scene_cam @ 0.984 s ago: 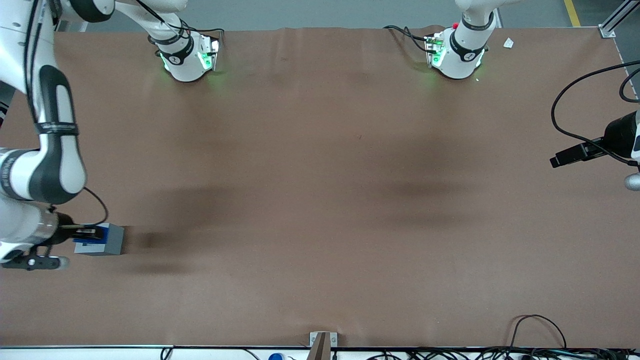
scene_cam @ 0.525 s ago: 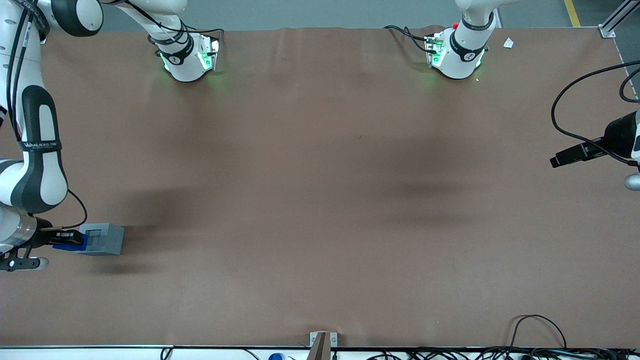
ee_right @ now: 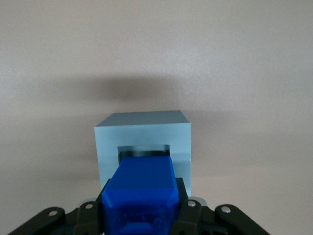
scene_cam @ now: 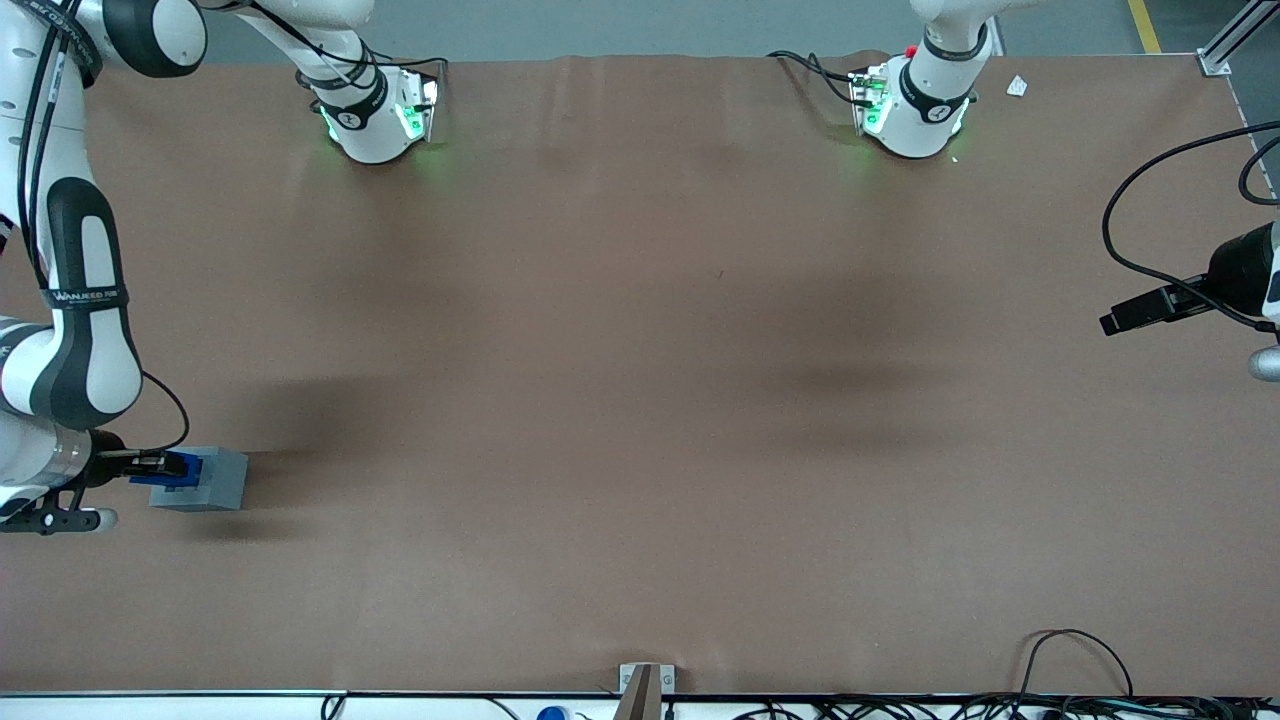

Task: Insert blue part into gray base with right arm
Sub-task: 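Lower the blue block into the recess and open the right gripper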

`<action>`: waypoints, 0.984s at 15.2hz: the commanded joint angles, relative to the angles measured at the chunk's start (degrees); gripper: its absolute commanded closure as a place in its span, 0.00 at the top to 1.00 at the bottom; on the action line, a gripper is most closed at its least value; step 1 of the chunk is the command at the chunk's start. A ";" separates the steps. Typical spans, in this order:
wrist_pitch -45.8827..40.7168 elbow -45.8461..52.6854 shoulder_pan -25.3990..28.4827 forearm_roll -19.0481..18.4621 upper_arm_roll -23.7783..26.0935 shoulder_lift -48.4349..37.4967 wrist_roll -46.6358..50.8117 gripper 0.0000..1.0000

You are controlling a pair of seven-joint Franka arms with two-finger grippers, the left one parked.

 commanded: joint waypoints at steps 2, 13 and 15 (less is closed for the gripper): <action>0.14 -2.22 -1.17 0.54 0.92 -1.35 0.78 0.00; 2.16 -2.13 -0.12 0.71 0.92 -0.82 2.19 0.00; 2.34 -2.05 -0.03 0.71 0.92 -0.47 2.19 0.00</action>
